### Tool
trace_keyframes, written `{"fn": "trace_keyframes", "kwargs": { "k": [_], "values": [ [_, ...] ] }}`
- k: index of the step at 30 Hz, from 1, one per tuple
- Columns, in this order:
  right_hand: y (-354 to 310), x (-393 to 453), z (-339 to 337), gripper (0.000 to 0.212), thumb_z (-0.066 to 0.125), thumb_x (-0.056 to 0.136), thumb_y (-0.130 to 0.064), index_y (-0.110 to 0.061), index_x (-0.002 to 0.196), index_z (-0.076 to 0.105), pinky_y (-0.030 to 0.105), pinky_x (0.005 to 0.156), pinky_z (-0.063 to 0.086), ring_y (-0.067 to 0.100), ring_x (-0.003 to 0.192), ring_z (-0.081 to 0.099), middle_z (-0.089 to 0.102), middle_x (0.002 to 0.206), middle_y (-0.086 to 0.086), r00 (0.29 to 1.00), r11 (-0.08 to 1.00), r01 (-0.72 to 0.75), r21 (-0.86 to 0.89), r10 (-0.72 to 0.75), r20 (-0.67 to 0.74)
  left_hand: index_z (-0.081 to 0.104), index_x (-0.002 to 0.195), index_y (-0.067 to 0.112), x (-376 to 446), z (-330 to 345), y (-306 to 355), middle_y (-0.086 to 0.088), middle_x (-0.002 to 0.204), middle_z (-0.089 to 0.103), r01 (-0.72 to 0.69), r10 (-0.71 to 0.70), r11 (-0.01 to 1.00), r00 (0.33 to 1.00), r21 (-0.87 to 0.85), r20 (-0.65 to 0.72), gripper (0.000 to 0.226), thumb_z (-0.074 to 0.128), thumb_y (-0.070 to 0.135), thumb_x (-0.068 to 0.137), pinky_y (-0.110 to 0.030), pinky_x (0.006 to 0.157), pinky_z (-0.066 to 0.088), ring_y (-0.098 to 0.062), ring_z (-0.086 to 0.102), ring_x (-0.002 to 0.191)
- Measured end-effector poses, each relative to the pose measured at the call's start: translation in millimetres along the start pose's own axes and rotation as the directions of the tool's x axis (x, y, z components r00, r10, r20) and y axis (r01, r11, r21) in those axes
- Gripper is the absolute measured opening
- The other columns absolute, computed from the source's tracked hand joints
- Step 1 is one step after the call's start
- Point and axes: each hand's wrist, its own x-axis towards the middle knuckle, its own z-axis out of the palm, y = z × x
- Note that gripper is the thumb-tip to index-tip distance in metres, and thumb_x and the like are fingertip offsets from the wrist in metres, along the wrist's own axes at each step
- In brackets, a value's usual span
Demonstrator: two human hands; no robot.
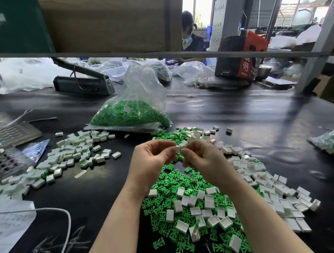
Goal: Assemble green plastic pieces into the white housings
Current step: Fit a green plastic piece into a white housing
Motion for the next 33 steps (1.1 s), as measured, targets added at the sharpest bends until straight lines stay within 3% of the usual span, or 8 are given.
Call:
{"fn": "trace_keyframes", "kwargs": {
  "k": [2,5,7,12,18,26,30,33],
  "values": [
    [1.5,-0.4,1.6,0.019,0.053,0.1,-0.019,-0.009,0.086,0.061,0.044,0.064,0.049,0.026,0.064,0.06,0.067,0.069,0.004,0.998,0.989,0.029,-0.147,-0.02,0.062,0.072,0.09,0.011,0.3,-0.6,-2.1,-0.011,0.08,0.075,-0.01,0.007,0.995,1.0,0.099,0.027,0.007,0.072,0.006,0.085,-0.027,0.067,0.058,-0.017,0.071,0.072],
    [1.9,0.1,2.0,0.024,0.05,0.101,-0.018,-0.012,0.08,0.059,0.047,0.067,0.047,0.031,0.068,0.059,0.061,0.066,-0.001,0.995,0.982,0.05,-0.184,-0.032,0.097,0.071,0.092,0.014,0.6,-2.8,-5.1,-0.011,0.082,0.075,0.014,-0.021,0.989,0.999,0.147,0.048,0.008,0.071,0.009,0.086,-0.041,0.075,0.058,-0.019,0.072,0.075],
    [1.9,0.2,1.7,0.026,0.05,0.101,-0.017,-0.017,0.076,0.057,0.047,0.066,0.046,0.026,0.064,0.055,0.058,0.064,-0.005,0.993,0.985,0.043,-0.167,-0.023,0.116,0.071,0.092,0.013,0.5,-4.9,-5.8,-0.01,0.082,0.075,0.024,-0.033,0.989,0.997,0.143,0.065,0.006,0.071,0.01,0.087,-0.043,0.077,0.058,-0.021,0.073,0.078],
    [1.9,-1.3,0.9,0.036,0.054,0.099,-0.016,-0.029,0.065,0.054,0.04,0.056,0.04,0.013,0.059,0.047,0.054,0.057,-0.014,0.993,0.987,0.023,-0.158,-0.004,0.119,0.072,0.088,0.009,0.8,-6.6,-4.9,-0.01,0.073,0.074,0.001,-0.02,0.984,0.994,0.177,0.104,0.005,0.07,0.004,0.087,-0.035,0.07,0.059,-0.017,0.072,0.068],
    [-2.2,-4.6,-3.7,0.025,0.056,0.097,-0.013,-0.009,0.072,0.057,0.018,0.049,0.029,0.004,0.052,0.036,0.046,0.058,-0.012,0.979,0.978,0.083,-0.191,-0.045,0.197,0.07,0.084,0.002,-0.6,-7.4,-0.5,-0.017,0.074,0.071,-0.033,-0.003,0.975,0.987,0.22,0.161,0.007,0.068,-0.005,0.085,-0.019,0.062,0.054,-0.012,0.068,0.062],
    [-3.6,-7.5,-7.3,0.028,0.056,0.097,-0.015,-0.021,0.069,0.055,0.023,0.051,0.031,0.008,0.055,0.037,0.044,0.056,-0.014,0.968,0.982,0.073,-0.172,-0.028,0.249,0.071,0.084,0.003,-2.4,-10.0,1.3,-0.017,0.078,0.072,-0.071,0.019,0.968,0.977,0.24,0.214,0.006,0.069,-0.003,0.085,-0.021,0.067,0.055,-0.016,0.069,0.069],
    [-2.9,-7.8,-5.7,0.028,0.057,0.096,-0.018,-0.024,0.069,0.054,0.021,0.051,0.032,0.004,0.053,0.038,0.046,0.055,-0.016,0.959,0.959,0.099,-0.264,-0.021,0.283,0.07,0.083,0.002,-4.0,-11.5,1.7,-0.009,0.073,0.071,-0.067,-0.006,0.955,0.969,0.288,0.247,0.006,0.069,-0.004,0.085,-0.019,0.066,0.054,-0.013,0.068,0.067],
    [-4.1,-7.0,-3.7,0.03,0.058,0.097,-0.019,-0.025,0.068,0.053,0.021,0.05,0.032,0.004,0.053,0.038,0.046,0.056,-0.015,0.969,0.97,0.113,-0.215,-0.06,0.241,0.07,0.086,0.002,-5.0,-11.2,4.1,-0.01,0.075,0.073,-0.071,0.018,0.968,0.976,0.241,0.216,0.006,0.069,-0.003,0.085,-0.022,0.066,0.056,-0.015,0.07,0.068]
  ]
}}
